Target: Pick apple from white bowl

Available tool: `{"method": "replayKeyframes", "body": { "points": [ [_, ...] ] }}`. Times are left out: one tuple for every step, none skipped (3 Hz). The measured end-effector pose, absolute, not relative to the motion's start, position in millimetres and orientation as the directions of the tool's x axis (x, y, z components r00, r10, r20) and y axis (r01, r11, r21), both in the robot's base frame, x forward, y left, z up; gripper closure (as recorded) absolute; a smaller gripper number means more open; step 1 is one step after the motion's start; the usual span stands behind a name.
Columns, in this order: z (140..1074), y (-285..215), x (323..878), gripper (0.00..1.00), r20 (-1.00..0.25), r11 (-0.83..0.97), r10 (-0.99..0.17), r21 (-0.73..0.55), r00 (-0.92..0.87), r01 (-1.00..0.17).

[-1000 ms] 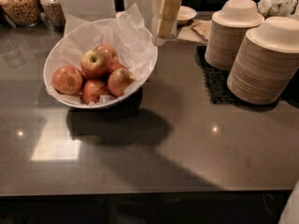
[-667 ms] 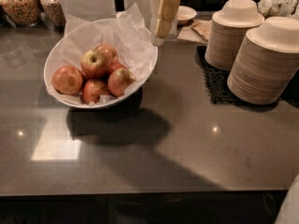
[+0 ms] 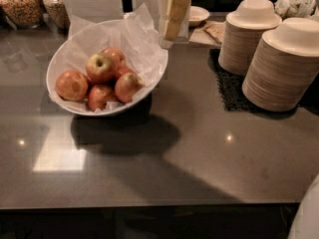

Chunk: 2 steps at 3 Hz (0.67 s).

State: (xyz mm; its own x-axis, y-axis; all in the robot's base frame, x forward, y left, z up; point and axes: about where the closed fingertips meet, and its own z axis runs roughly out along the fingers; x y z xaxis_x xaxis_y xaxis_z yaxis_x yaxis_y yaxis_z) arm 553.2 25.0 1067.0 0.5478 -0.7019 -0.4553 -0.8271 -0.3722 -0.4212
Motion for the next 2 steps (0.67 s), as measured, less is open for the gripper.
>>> {"method": "replayKeyframes", "body": {
  "points": [
    [1066.8,26.7,553.7,0.0,-0.457,-0.375,-0.699,-0.421,0.55,-0.826],
    [1066.8,26.8,553.7,0.0,-0.457,-0.375,-0.699,-0.421,0.551,-0.826]
  ]
}}
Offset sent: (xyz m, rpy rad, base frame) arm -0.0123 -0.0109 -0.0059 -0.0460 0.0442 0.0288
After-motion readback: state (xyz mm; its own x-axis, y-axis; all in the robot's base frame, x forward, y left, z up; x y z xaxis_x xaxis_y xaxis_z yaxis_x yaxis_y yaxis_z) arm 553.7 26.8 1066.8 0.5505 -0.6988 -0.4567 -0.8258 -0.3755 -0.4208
